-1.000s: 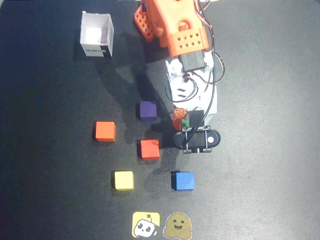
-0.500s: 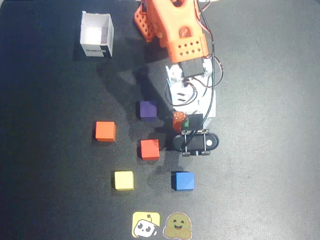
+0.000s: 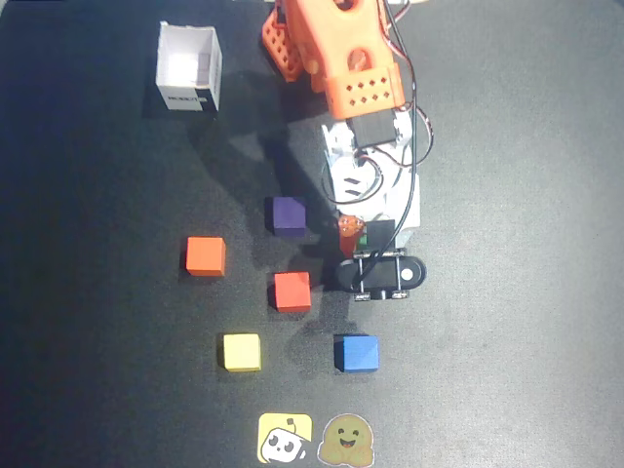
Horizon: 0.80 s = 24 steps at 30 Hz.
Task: Put the green cube on top of the orange cube.
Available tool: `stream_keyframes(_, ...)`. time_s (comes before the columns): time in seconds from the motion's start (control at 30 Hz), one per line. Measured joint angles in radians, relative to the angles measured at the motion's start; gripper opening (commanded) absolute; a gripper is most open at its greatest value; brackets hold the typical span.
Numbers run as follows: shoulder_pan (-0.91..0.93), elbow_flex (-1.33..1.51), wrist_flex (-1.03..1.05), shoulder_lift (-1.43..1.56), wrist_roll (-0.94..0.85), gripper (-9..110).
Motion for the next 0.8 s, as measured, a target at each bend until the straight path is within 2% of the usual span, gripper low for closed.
stream_keyframes(0.17, 0.034, -0.028, 0.143, 0.054, -0.006, 6)
stream_keyframes(0.5, 0.127, -0.293, 0.558, 0.167, -0.009, 6)
stream_keyframes(0.8, 0.229, -0.397, 0.73, 0.253, -0.005, 6)
